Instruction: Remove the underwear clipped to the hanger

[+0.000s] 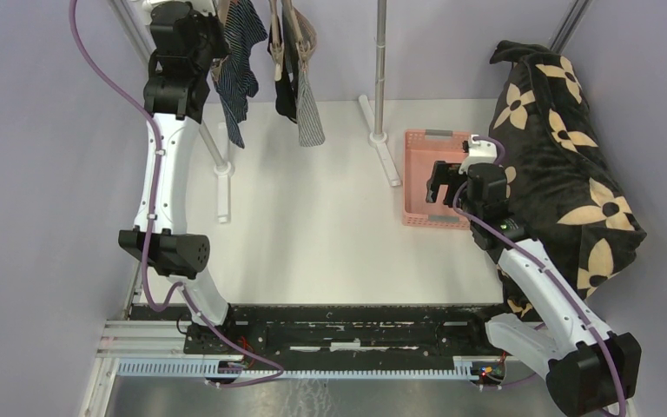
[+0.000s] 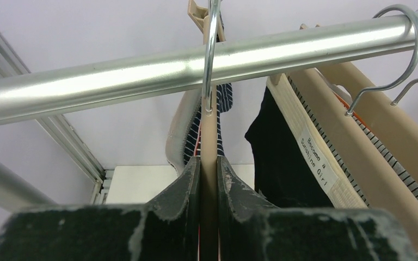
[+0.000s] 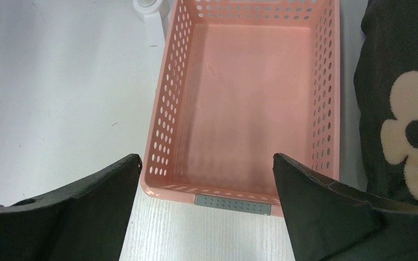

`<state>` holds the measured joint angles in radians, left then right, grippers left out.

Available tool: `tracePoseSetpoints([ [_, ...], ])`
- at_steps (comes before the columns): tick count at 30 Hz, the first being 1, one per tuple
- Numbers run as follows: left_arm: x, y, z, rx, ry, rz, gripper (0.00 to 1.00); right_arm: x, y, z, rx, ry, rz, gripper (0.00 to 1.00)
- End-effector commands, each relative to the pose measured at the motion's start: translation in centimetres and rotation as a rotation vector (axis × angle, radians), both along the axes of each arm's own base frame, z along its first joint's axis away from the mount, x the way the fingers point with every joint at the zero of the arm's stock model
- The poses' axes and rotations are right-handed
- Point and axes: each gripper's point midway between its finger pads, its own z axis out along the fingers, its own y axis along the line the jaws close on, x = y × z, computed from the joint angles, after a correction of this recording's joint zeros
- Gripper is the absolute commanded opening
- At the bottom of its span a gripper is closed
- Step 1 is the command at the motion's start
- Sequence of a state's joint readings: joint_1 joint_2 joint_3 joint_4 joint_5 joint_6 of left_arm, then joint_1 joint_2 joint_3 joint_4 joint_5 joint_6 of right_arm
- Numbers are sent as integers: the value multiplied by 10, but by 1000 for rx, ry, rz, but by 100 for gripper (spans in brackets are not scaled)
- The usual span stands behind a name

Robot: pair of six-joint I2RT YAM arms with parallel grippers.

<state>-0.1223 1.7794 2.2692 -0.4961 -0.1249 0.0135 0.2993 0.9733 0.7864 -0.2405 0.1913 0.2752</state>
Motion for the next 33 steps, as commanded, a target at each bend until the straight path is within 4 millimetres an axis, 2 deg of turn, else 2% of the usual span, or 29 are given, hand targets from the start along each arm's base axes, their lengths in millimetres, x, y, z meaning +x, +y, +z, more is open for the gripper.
tracePoseSetpoints([
  [1, -29, 4, 66, 15, -190, -15, 3, 6, 4, 10, 9, -46, 10, 100],
  [7, -47, 5, 47, 21, -145, -26, 3, 9, 7, 8, 12, -35, 20, 100],
  [15, -87, 11, 31, 43, -129, -18, 3, 14, 11, 5, 25, -24, 24, 100],
  [20, -98, 20, 20, 62, -121, 20, 3, 17, 13, 5, 31, -19, 25, 100],
  [24, -106, 13, 7, 50, -76, -22, 3, 20, 13, 7, 28, -20, 19, 100],
  [26, -115, 4, -7, 36, -31, -75, 3, 21, 11, 9, 24, -18, 10, 100],
  [29, -129, -13, -42, 22, 81, -177, 3, 23, 12, 11, 22, -19, 15, 100],
  [33, -160, -30, -101, 61, 270, -289, 3, 30, 21, 16, 45, -22, 43, 100],
])
